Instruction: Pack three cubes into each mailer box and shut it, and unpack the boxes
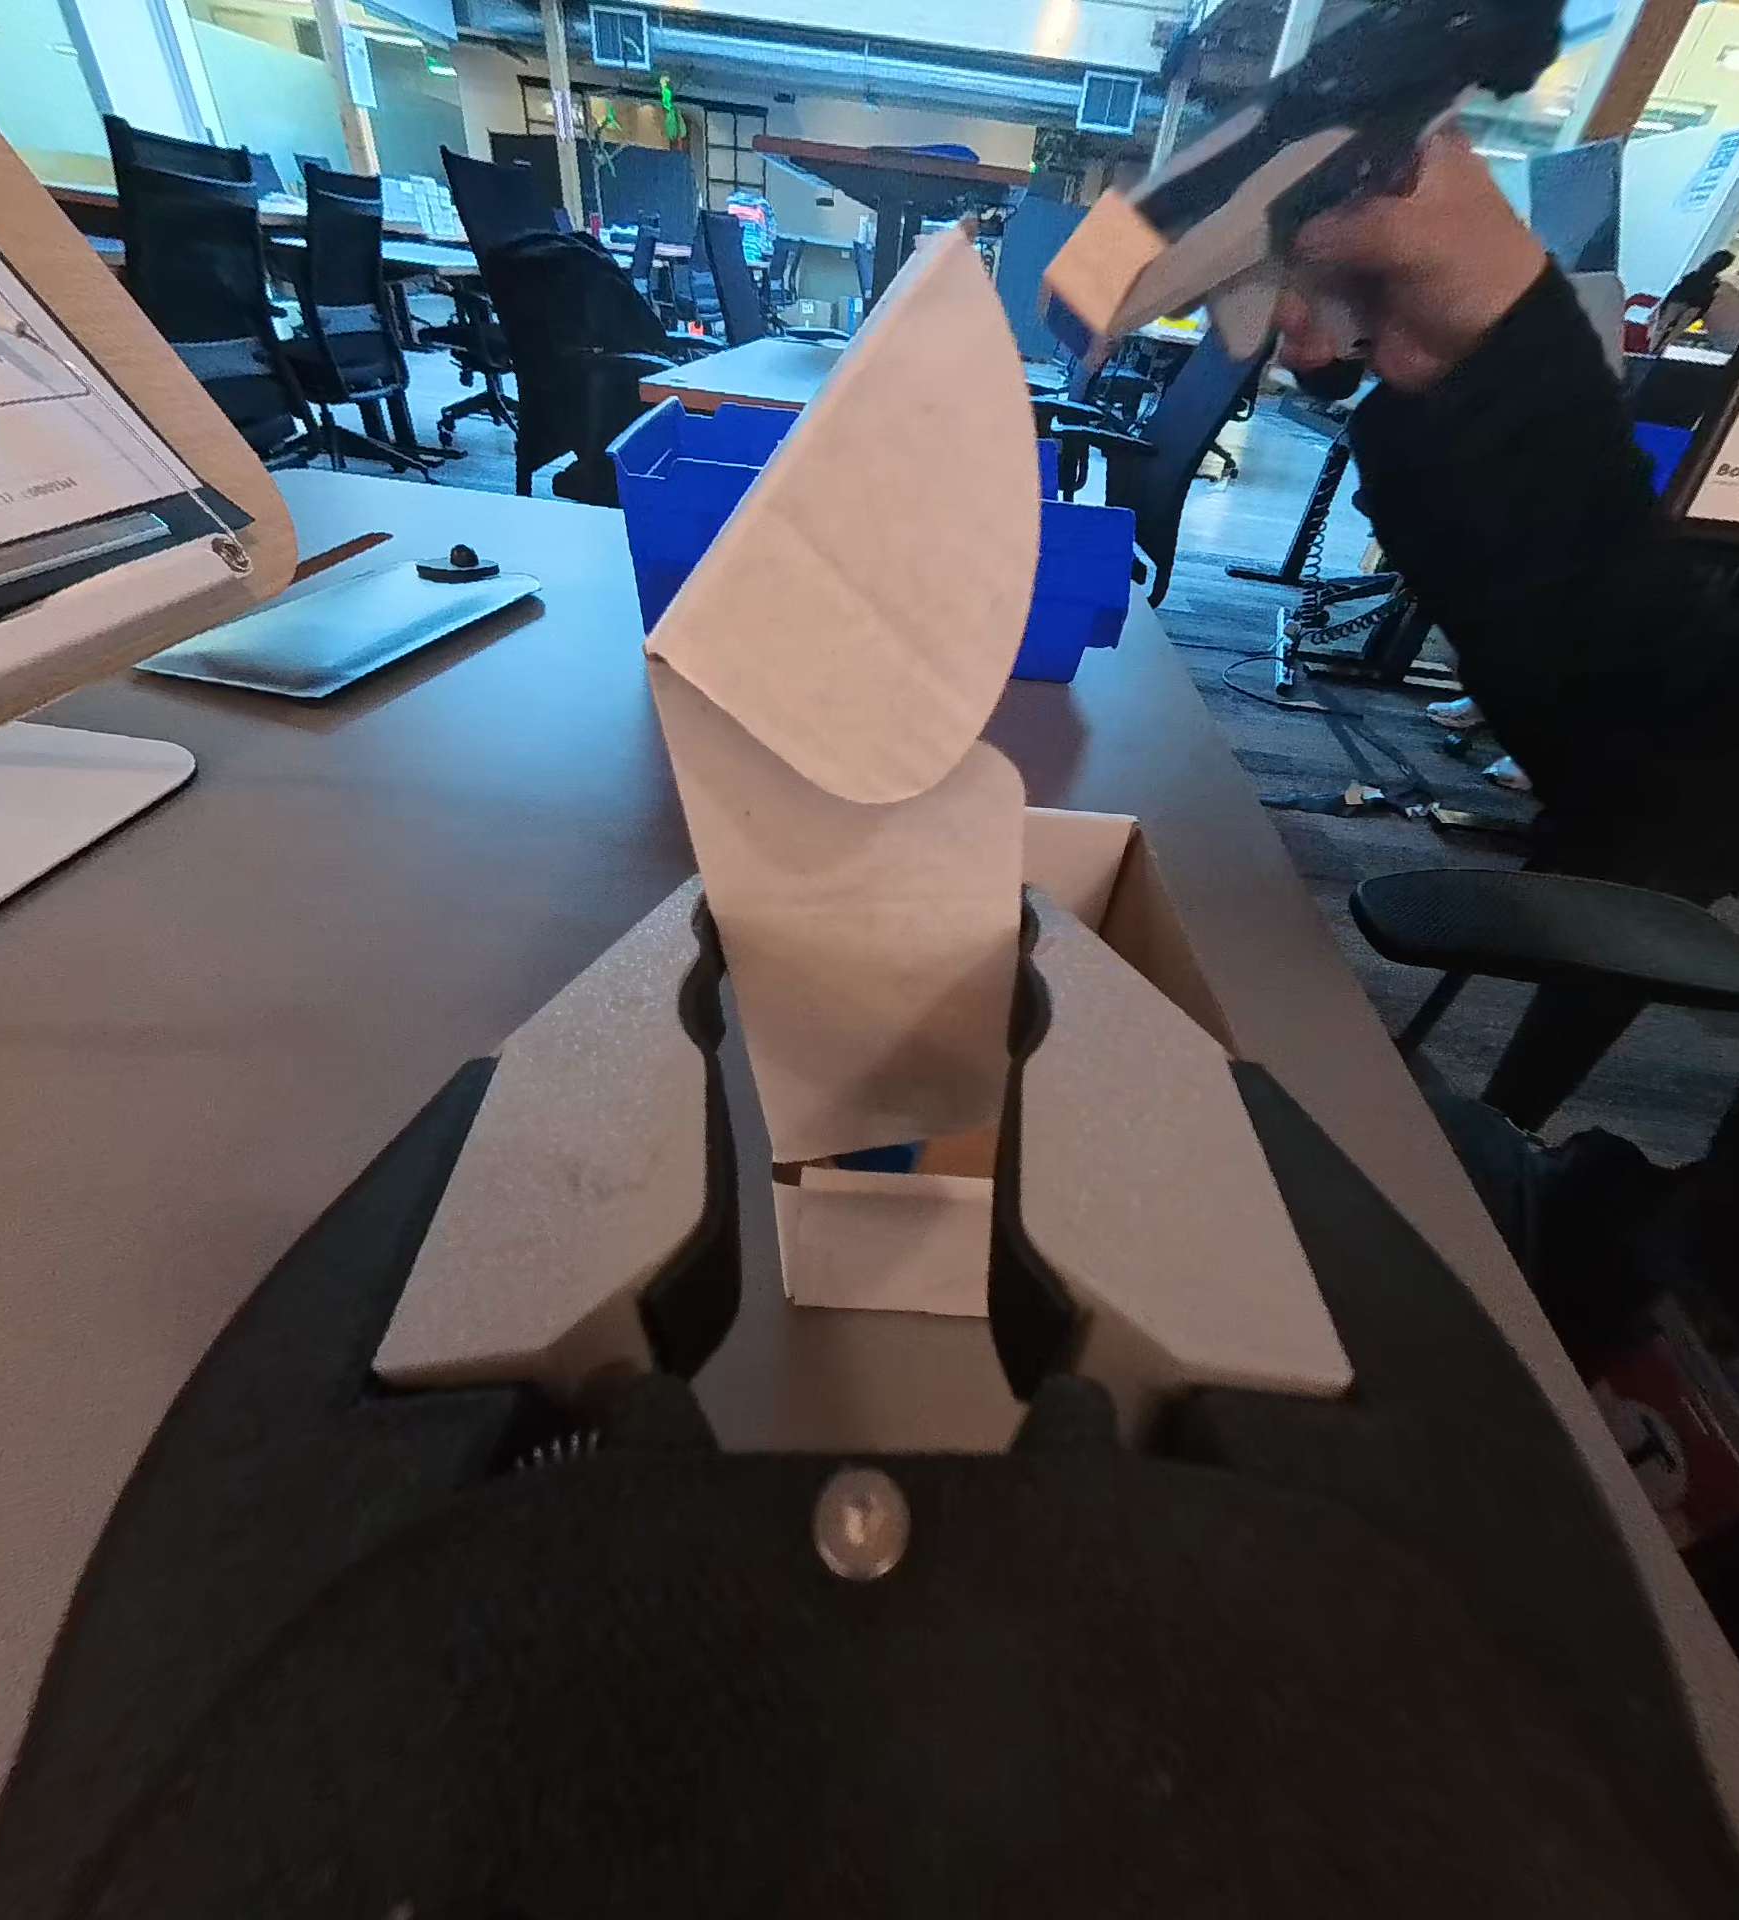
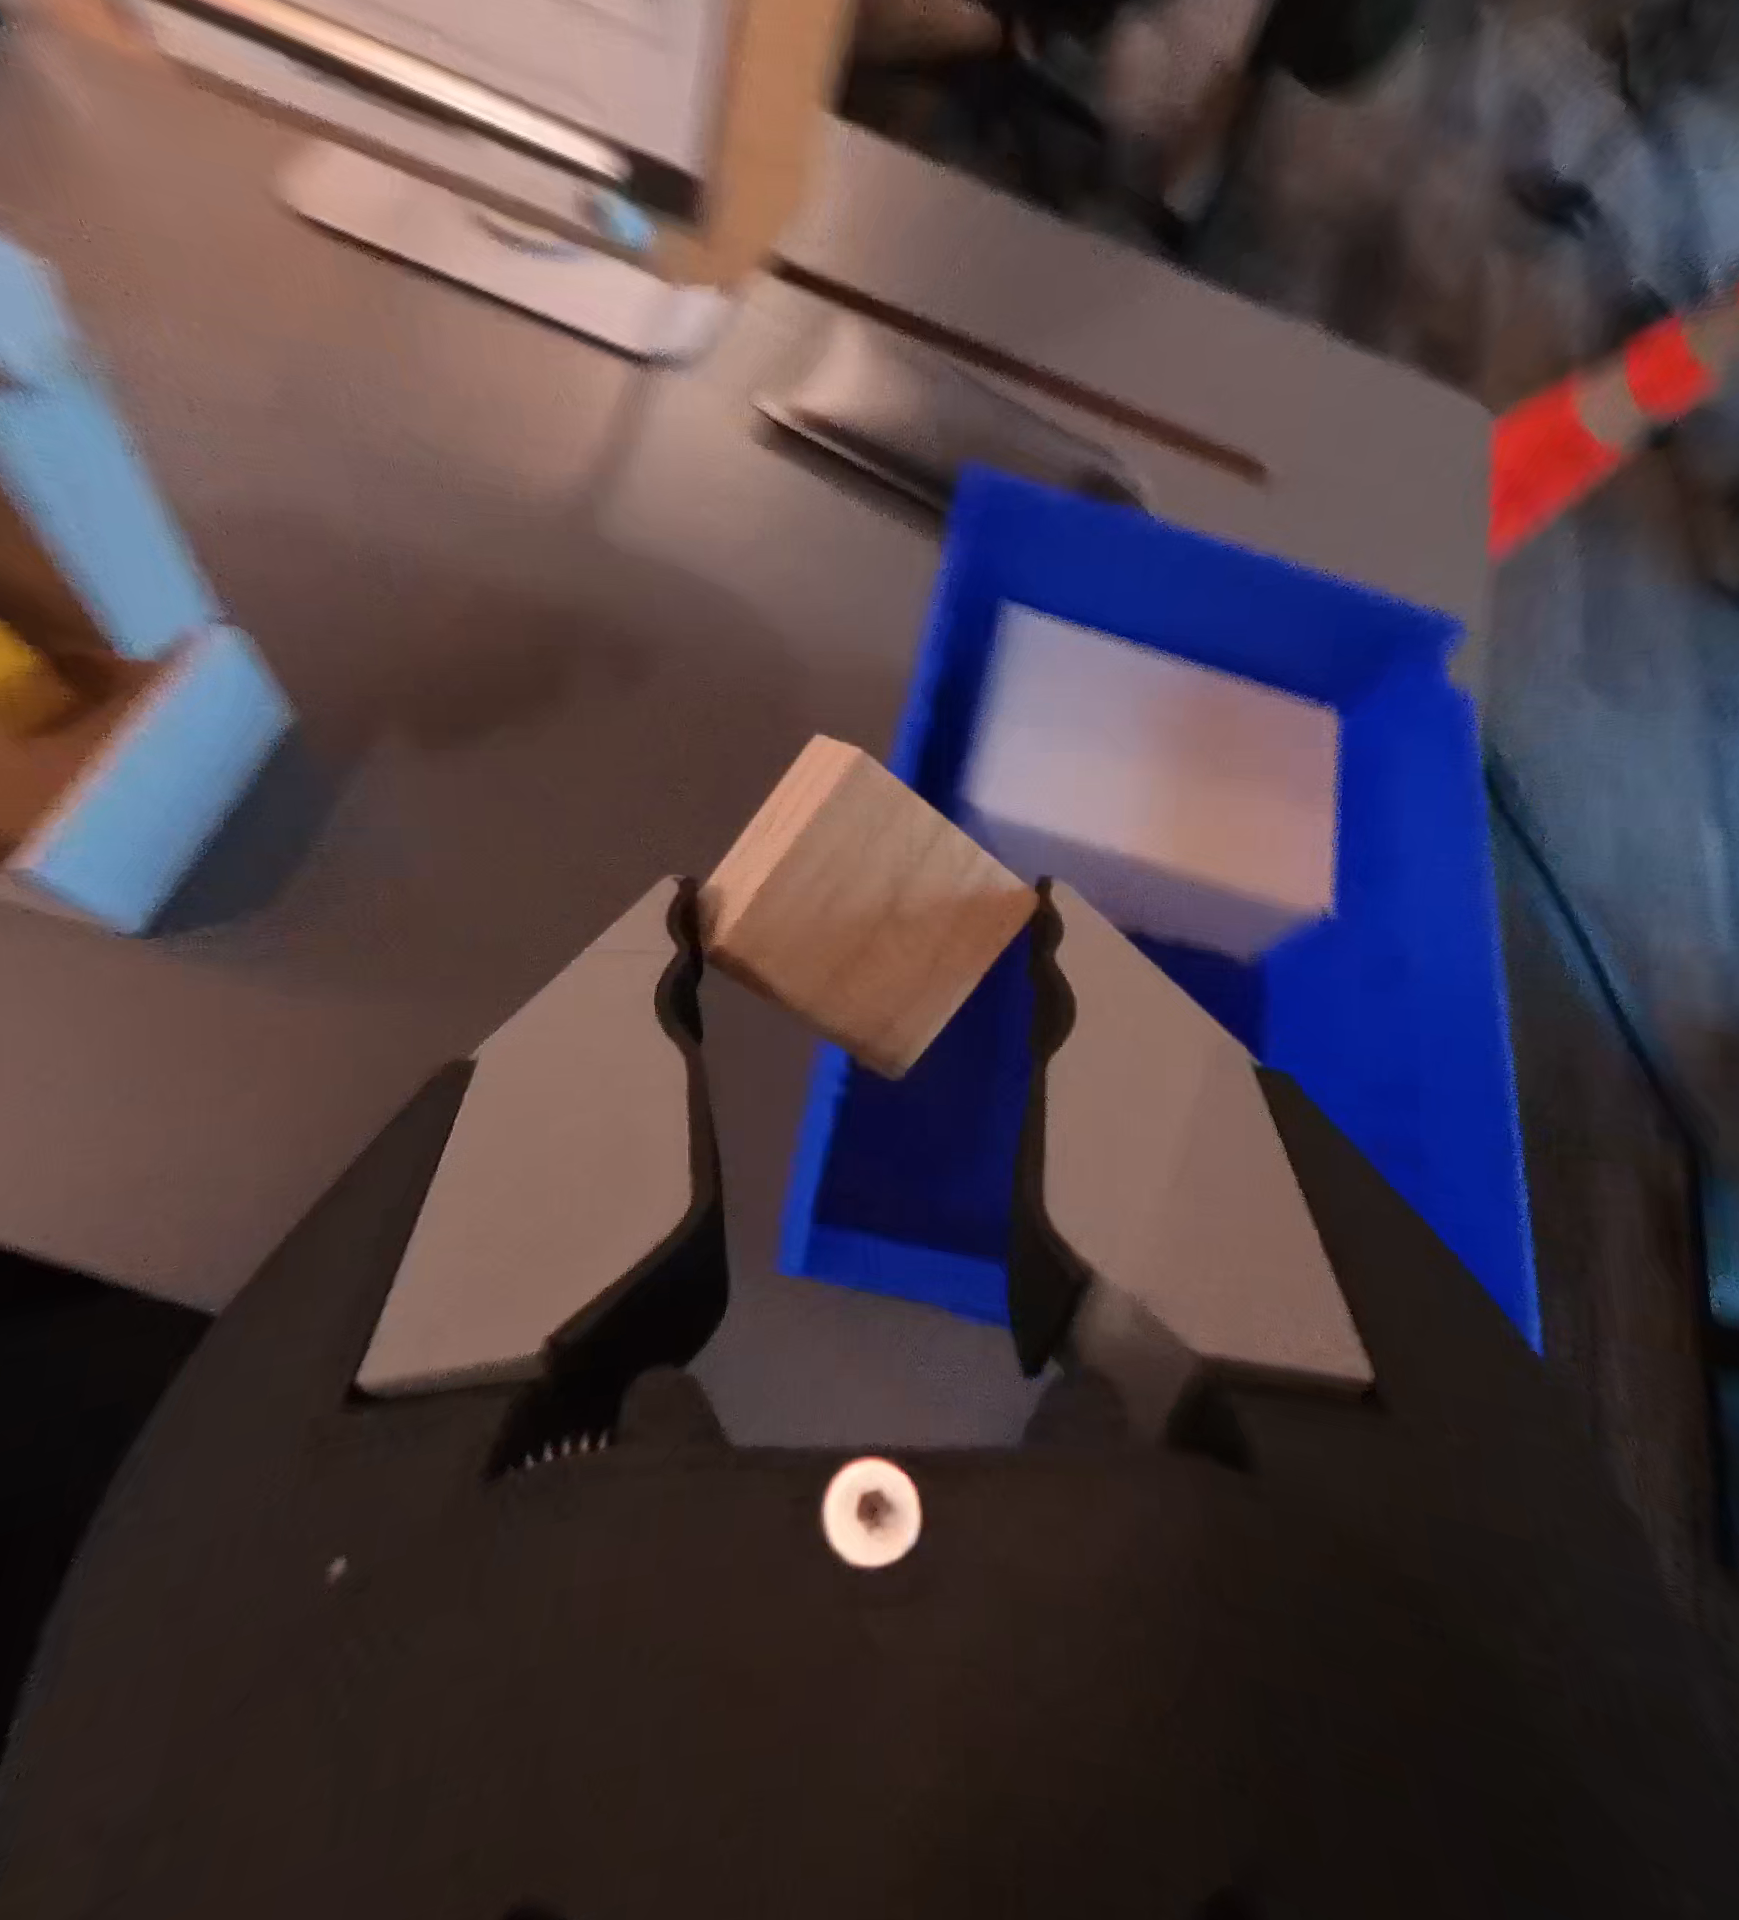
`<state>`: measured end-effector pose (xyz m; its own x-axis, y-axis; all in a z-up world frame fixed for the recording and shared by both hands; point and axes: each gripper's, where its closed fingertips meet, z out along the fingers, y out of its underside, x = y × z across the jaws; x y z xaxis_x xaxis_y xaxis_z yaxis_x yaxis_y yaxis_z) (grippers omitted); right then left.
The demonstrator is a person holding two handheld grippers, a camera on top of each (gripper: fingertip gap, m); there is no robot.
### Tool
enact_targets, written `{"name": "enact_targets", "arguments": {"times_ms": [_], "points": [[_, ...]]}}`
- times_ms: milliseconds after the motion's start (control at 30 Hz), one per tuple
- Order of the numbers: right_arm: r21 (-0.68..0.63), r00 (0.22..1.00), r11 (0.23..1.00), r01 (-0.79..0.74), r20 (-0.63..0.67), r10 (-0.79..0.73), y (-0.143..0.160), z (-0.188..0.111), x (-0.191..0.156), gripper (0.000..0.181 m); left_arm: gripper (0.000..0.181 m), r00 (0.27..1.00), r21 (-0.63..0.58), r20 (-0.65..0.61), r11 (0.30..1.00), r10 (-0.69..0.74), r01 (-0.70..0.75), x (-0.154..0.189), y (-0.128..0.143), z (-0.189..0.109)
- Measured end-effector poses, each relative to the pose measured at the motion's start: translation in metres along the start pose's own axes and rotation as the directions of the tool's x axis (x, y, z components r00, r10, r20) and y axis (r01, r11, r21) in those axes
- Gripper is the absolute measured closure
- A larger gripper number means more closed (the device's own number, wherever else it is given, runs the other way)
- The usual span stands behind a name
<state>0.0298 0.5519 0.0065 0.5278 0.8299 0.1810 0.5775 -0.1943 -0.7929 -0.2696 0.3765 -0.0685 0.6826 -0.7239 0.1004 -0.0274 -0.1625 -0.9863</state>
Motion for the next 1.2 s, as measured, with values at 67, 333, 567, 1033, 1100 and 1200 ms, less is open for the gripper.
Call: {"name": "enact_targets", "arguments": {"times_ms": [67,333,567,1033,1100,1200], "points": [[-0.068,0.995,0.994,-0.086,-0.059,0.082,0.026,0.008,0.035,0.119,0.128,1.000,-0.002,0.002,1.000,0.003,-0.003,0.000,0.000,0.000],[-0.325,0.985,0.932,-0.157,-0.119,0.125,0.103,0.058,0.070,0.118,0.128,1.000,0.009,0.007,1.000,-0.006,0.006,-0.001,0.000,-0.001],[-0.508,0.994,0.854,-0.111,-0.062,0.092,0.133,0.078,0.056,0.118,0.128,1.000,0.006,0.005,1.000,-0.001,0.001,0.000,0.000,0.000],[-0.449,0.967,0.871,-0.200,-0.235,0.101,0.111,0.049,0.071,0.118,0.128,1.000,0.008,0.005,1.000,-0.002,0.002,0.000,0.000,0.000],[-0.309,0.957,0.937,-0.163,-0.280,0.075,0.073,0.031,0.070,0.120,0.128,1.000,0.008,0.006,1.000,0.001,-0.001,0.000,0.000,0.000],[-0.053,0.984,0.997,-0.052,-0.173,0.042,-0.003,0.004,0.023,0.119,0.128,1.000,0.010,0.005,1.000,0.000,0.000,0.000,-0.001,0.001]]}}
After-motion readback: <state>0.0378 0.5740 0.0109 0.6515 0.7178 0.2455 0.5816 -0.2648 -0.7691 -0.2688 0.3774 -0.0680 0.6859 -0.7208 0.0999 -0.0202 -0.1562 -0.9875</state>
